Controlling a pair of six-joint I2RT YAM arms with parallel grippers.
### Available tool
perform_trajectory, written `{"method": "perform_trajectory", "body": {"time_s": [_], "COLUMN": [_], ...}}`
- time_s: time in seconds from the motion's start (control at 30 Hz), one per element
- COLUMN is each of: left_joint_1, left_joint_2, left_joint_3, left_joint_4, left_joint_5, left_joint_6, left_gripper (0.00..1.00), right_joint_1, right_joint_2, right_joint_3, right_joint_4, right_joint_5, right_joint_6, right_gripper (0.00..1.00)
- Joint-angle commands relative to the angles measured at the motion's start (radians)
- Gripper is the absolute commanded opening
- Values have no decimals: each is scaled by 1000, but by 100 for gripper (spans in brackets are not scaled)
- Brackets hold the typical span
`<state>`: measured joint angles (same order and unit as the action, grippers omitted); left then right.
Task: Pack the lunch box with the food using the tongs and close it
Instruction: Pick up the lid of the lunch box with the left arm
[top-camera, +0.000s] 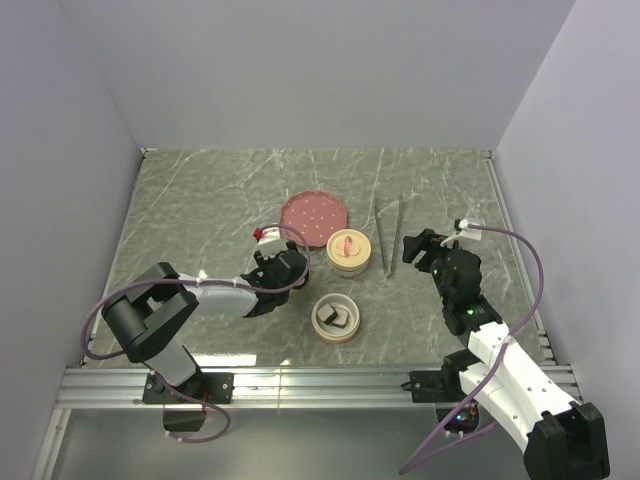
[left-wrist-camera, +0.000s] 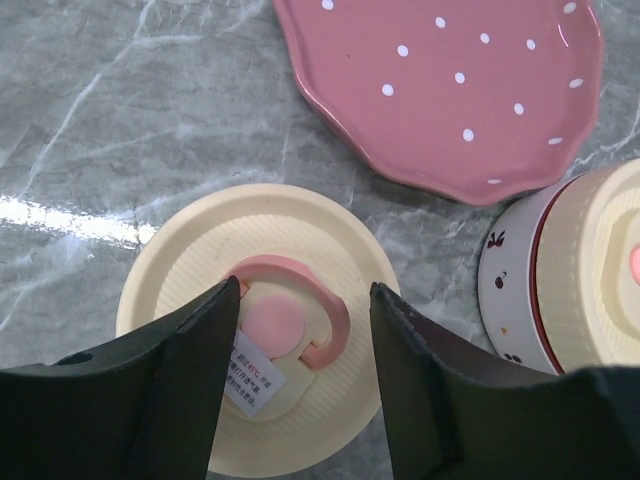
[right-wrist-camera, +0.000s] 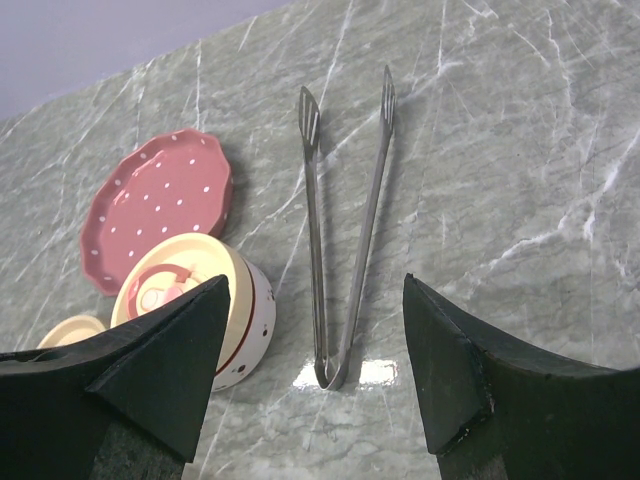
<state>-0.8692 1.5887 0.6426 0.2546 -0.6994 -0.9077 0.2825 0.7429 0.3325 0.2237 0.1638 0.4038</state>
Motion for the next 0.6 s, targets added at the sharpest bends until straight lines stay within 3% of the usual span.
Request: {"method": "perform_trajectory", "body": {"time_s": [0.0,0.57], "left_joint_1": [7,7], "left_joint_2": [-6,-7], "left_joint_3": [-18,31], "left_joint_4": [26,-74], "left_joint_5": [46,-9], "left_joint_6": [44,102], "left_gripper": [60,33], "right_joint_1": [-5,-5], "right_joint_2": [4,7], "right_joint_3": [-3,-3], "right_joint_4": [34,31], "right_joint_5": [6,14], "right_joint_6": [3,4], "right_gripper": [77,77]}}
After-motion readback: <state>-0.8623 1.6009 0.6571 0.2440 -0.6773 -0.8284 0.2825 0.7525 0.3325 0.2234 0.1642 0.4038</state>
